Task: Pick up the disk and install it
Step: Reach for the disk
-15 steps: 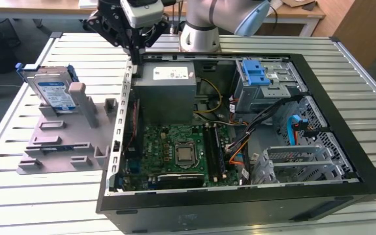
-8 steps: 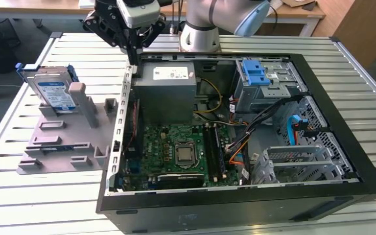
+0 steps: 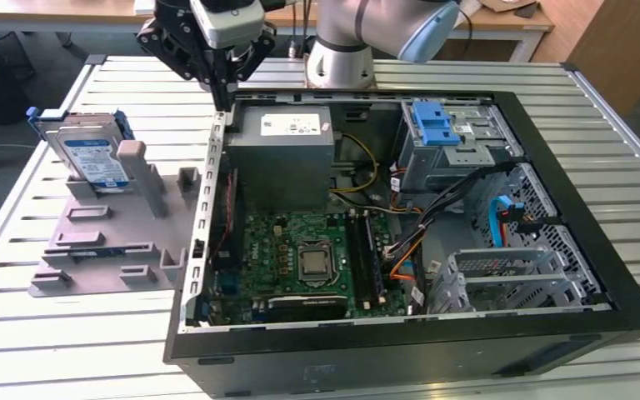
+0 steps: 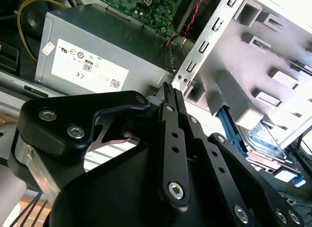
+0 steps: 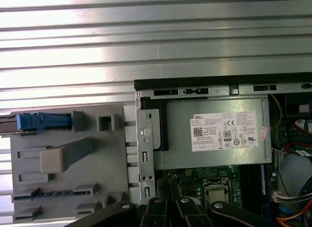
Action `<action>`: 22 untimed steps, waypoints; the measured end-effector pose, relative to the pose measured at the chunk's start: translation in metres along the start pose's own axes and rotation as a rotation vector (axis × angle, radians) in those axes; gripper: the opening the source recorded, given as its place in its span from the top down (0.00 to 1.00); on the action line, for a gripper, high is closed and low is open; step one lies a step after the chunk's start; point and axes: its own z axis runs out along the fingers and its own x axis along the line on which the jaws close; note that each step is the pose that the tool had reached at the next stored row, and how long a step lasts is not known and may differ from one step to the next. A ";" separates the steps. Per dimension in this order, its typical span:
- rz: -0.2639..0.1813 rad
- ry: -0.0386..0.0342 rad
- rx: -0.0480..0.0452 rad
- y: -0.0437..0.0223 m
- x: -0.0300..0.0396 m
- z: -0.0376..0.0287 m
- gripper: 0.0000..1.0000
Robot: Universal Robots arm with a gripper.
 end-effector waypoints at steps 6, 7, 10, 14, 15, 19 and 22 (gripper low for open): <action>0.000 0.0000 0.0001 -0.0003 0.0042 0.0001 0.85; 0.000 0.0000 0.0001 -0.0004 0.0049 0.0001 0.85; 0.000 0.0000 0.0000 -0.0005 0.0070 0.0002 0.85; 0.000 0.0000 0.0000 -0.0008 0.0099 0.0002 0.85; 0.000 0.0001 0.0001 -0.0008 0.0106 0.0002 0.85; 0.000 0.0001 0.0001 -0.0010 0.0133 0.0003 0.85; 0.000 0.0001 0.0001 -0.0012 0.0152 0.0004 0.85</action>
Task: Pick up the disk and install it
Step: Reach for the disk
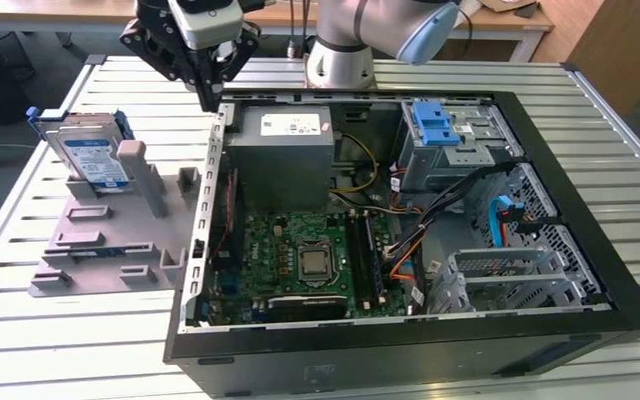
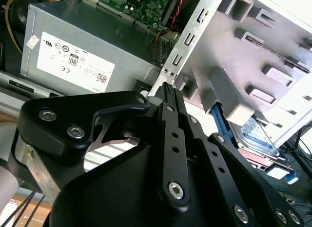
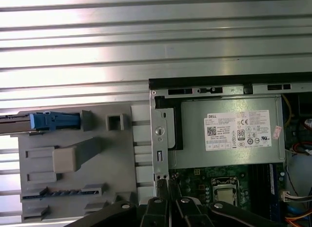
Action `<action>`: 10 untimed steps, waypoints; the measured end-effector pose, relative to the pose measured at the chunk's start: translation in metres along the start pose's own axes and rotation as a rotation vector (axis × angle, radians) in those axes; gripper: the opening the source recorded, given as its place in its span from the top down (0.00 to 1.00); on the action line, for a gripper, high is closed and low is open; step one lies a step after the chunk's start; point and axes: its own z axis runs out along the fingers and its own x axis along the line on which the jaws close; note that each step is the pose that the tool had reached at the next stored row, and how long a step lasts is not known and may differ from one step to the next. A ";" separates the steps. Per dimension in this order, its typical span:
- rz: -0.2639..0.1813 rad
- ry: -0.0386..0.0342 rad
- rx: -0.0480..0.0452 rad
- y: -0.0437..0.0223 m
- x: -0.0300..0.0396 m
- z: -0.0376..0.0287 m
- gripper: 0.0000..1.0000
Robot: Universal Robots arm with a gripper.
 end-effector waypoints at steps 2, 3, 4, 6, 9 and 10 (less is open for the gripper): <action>0.000 0.0000 0.0000 -0.0001 0.0013 0.0001 0.85; 0.000 0.0000 0.0000 -0.0002 0.0020 0.0001 0.85; 0.000 0.0000 0.0000 -0.0002 0.0027 0.0001 0.85; 0.000 0.0000 0.0000 -0.0003 0.0040 0.0001 0.85; 0.000 0.0000 0.0000 -0.0005 0.0062 0.0002 0.85; 0.000 0.0000 -0.0001 -0.0005 0.0069 0.0002 0.85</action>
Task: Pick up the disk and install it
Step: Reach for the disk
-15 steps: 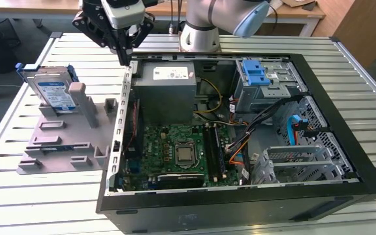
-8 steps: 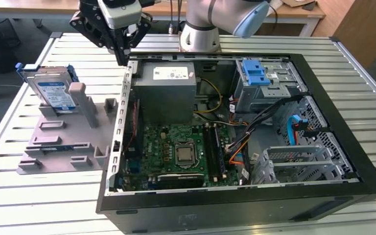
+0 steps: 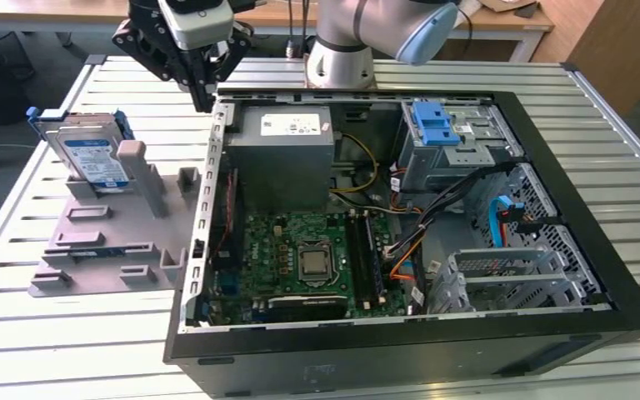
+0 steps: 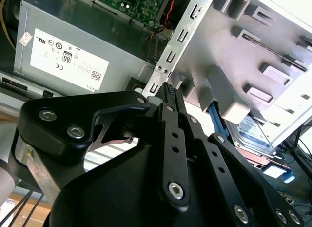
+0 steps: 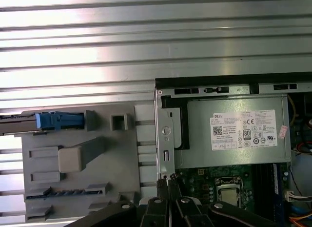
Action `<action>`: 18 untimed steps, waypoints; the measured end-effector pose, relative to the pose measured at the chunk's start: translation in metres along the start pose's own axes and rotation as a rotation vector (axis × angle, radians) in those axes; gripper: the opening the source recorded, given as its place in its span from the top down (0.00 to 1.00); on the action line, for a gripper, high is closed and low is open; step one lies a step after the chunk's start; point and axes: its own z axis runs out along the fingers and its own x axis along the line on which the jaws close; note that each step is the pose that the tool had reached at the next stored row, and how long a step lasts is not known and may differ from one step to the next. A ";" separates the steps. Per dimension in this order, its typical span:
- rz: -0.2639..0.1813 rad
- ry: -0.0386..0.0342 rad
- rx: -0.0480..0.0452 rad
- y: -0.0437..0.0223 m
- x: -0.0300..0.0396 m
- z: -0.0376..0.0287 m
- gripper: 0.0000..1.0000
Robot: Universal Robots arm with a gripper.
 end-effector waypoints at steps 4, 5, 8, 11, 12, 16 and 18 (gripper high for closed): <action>0.000 0.0000 0.0000 -0.0002 0.0027 0.0001 0.85; 0.000 0.0001 0.0000 -0.0003 0.0034 0.0001 0.85; 0.000 0.0000 0.0000 -0.0004 0.0056 0.0002 0.85; 0.000 0.0000 0.0001 -0.0006 0.0077 0.0002 0.85; 0.000 0.0001 0.0000 -0.0006 0.0084 0.0002 0.85; 0.000 0.0001 0.0000 -0.0009 0.0112 0.0003 0.85; 0.000 0.0000 0.0000 -0.0010 0.0130 0.0004 0.85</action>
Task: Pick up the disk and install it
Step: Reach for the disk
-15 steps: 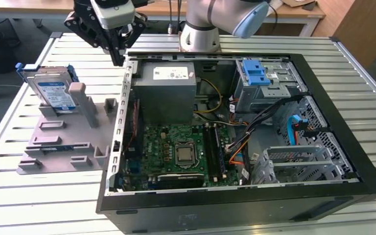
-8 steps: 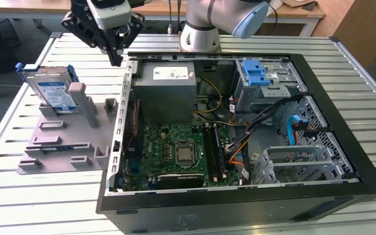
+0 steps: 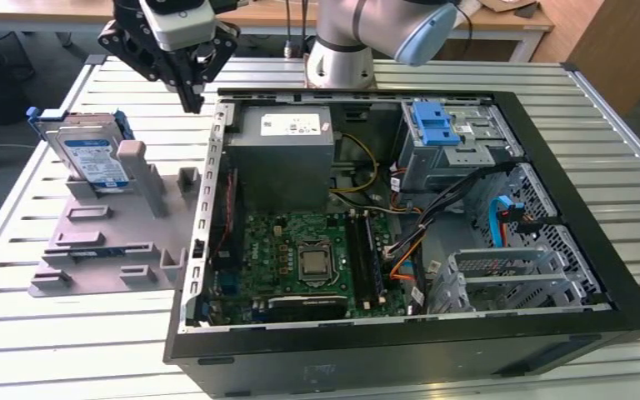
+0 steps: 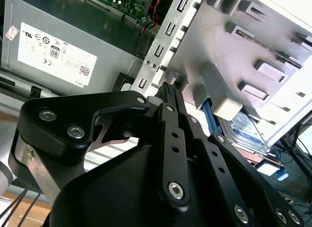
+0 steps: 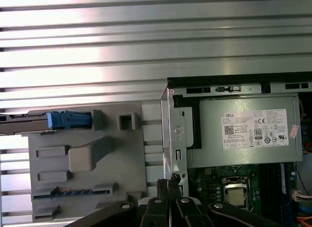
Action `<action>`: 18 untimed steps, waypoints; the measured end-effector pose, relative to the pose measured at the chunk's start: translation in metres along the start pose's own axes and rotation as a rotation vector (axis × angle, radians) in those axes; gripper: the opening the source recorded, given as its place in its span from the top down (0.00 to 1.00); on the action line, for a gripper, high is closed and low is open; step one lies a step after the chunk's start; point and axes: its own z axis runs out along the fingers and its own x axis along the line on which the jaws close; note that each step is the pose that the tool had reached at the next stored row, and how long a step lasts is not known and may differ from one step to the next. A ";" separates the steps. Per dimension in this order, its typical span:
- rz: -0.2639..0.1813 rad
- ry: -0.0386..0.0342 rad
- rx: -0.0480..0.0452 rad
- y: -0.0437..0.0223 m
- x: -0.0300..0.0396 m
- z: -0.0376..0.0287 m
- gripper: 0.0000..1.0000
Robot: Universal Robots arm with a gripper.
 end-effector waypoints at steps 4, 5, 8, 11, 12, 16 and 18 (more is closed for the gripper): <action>0.000 0.0000 0.0000 -0.0003 0.0042 0.0001 0.85; 0.000 0.0000 0.0001 -0.0004 0.0052 0.0001 0.85; 0.000 0.0000 0.0000 -0.0007 0.0090 0.0002 0.85; 0.000 0.0000 0.0000 -0.0009 0.0143 0.0002 0.85; 0.000 0.0000 0.0000 -0.0010 0.0163 0.0003 0.85; 0.000 0.0000 0.0000 -0.0012 0.0239 0.0002 0.85; 0.000 0.0000 0.0000 -0.0012 0.0244 0.0002 0.85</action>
